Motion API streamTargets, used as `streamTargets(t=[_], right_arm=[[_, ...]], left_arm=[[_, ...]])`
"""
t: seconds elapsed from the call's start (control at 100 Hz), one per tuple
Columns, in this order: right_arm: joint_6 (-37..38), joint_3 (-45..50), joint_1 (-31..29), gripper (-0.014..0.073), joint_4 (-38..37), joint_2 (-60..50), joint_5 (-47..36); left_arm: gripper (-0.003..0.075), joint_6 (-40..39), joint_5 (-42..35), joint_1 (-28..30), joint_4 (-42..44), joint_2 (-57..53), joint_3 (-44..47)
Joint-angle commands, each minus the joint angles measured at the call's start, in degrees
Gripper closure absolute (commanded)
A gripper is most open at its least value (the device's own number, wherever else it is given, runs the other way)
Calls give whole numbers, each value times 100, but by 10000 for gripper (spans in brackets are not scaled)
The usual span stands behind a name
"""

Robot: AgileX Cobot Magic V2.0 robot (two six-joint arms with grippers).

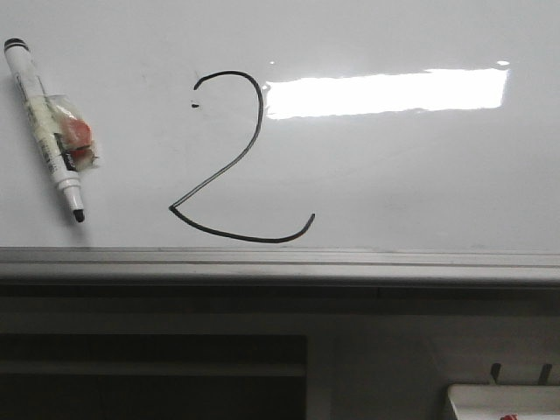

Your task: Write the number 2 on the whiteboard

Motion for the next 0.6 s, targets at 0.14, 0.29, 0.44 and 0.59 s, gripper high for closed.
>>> streamTargets(t=[0.14, 0.29, 0.44, 0.59], right_arm=[[-33, -163, 1, 654, -23, 11, -477], [-33, -163, 1, 654, -23, 11, -477], [-33, -163, 1, 654, -23, 11, -477], [-33, -163, 1, 654, -23, 11, -493]], left_arm=[[741, 0, -670, 1588, 44, -753, 437], [741, 0, -660, 2635, 290, -1489, 821], [741, 0, -37, 3128, 236, -2260, 835], [741, 0, 862, 3275, -148, -2227, 835]])
